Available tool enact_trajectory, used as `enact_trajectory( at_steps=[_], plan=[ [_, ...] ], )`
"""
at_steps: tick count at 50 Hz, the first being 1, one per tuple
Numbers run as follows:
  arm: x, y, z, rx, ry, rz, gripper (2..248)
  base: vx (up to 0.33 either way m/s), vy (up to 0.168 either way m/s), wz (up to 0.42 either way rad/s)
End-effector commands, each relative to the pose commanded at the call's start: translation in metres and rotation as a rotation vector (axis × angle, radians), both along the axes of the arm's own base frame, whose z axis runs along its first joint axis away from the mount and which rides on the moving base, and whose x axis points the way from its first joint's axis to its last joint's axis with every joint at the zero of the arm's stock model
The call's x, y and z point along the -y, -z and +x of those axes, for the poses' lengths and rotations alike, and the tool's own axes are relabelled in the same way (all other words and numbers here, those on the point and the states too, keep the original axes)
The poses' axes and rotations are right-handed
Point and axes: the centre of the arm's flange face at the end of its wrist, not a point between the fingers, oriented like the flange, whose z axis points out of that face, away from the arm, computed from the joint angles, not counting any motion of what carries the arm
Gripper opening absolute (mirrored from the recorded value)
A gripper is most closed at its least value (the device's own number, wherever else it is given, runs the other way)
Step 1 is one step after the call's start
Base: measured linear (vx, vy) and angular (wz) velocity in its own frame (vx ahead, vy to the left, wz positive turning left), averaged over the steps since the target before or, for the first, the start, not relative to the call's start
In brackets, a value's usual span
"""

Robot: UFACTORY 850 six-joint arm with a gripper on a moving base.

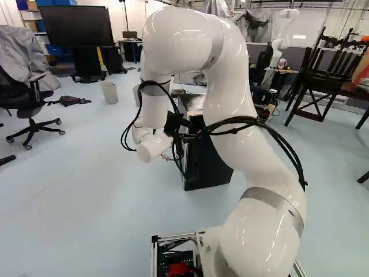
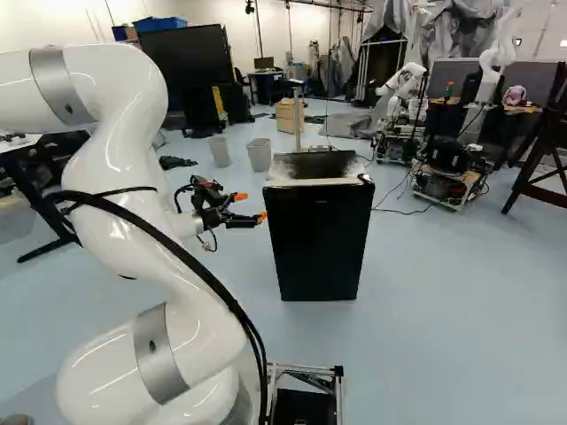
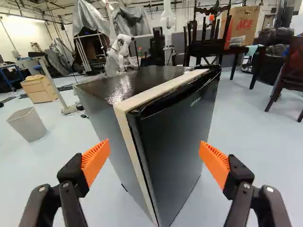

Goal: Grab a drink from the fridge

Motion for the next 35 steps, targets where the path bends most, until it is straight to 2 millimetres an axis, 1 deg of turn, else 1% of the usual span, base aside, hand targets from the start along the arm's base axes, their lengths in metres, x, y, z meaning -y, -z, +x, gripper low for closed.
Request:
enact_trajectory(
  at_steps=[10, 35],
  plan=[
    [-0.001, 0.011, 0.007, -0.008, 0.007, -0.006, 247, 0.000, 0.000, 0.000],
    [-0.003, 0.014, 0.024, 0.007, 0.024, 0.005, 247, 0.000, 0.000, 0.000]
  ],
)
